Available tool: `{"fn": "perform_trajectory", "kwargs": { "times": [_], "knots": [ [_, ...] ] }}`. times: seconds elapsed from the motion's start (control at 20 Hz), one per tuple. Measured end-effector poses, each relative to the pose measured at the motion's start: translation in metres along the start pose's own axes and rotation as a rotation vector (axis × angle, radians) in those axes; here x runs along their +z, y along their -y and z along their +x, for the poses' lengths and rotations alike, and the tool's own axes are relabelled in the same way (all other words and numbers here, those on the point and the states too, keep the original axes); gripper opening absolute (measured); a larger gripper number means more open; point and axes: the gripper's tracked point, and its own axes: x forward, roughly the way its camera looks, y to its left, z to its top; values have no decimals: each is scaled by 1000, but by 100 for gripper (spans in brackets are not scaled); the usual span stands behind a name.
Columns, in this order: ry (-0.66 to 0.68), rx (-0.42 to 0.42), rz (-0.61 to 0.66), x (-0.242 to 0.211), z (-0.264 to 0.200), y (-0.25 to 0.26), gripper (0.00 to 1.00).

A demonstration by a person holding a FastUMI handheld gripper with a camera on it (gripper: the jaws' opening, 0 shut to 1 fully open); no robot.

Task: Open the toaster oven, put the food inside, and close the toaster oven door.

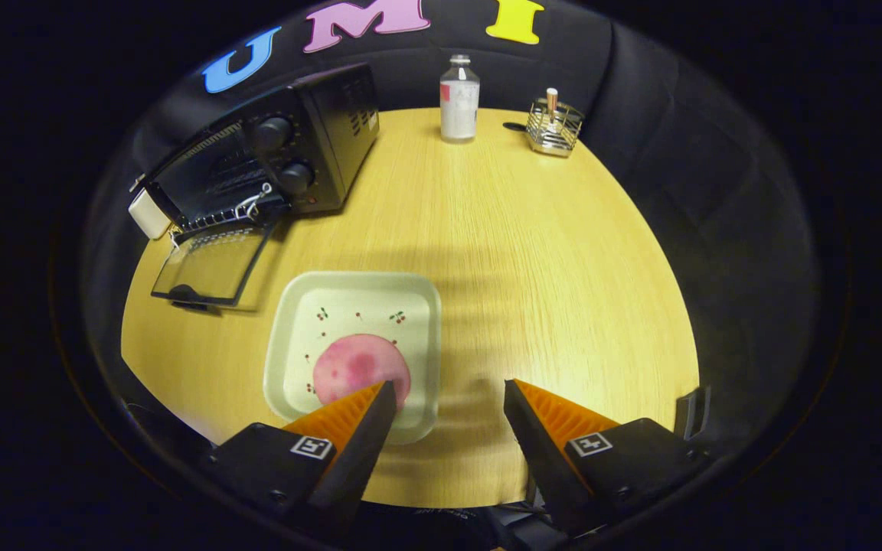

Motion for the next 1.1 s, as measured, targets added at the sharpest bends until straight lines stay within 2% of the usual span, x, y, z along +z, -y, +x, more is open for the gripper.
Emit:
{"fn": "perform_trajectory", "kwargs": {
  "times": [0.05, 0.15, 0.3, 0.4, 0.5, 0.55, 0.7, 0.85, 1.1],
  "knots": [
    [-13, 17, -1, 0, 4, 0, 85],
    [-34, 50, -7, -2, 9, -3, 72],
    [-59, 72, -65, -6, 17, -9, 72],
    [-58, 86, -79, -3, 19, -17, 65],
    [-70, 99, -57, -5, 17, -17, 51],
    [-83, 111, -44, -7, 16, -21, 41],
    [-95, 99, -22, -6, 17, -22, 31],
    [-110, 141, 38, -7, 15, -31, 14],
    [-119, 184, 144, -11, 12, -36, 7]
  ]
}}
